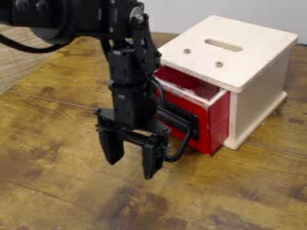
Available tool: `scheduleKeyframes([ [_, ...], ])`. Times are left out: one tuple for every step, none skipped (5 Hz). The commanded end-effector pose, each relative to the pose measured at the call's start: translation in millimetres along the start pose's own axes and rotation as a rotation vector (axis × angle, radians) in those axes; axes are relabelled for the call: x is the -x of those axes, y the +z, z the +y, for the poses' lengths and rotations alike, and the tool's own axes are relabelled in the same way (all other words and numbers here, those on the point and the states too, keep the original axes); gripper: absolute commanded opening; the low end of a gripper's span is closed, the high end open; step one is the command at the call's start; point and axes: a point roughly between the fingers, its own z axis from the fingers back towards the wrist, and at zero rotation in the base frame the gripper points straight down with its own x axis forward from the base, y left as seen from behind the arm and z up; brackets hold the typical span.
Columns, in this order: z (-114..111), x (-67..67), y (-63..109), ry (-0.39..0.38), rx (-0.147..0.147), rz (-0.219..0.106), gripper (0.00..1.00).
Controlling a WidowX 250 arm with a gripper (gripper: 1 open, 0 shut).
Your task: Close the drawer
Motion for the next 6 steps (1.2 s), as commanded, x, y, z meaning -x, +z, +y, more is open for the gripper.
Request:
scheduleKeyframes([
  [-12,-10.1,16.2,-0.030,0.003,-0.068,1.00],
  [-14,-15.4,13.6,-0.034,0.003,-0.070,1.00],
  [-16,-20.7,11.0,-0.040,0.004,-0.072,1.00],
  [-18,-24.5,7.4,-0.044,0.005,-0.070,1.00],
  [-20,-31.1,5.0,-0.045,0.004,-0.074,1.00],
  [-22,-38.1,4.6,-0.044,-0.001,-0.079,1.00],
])
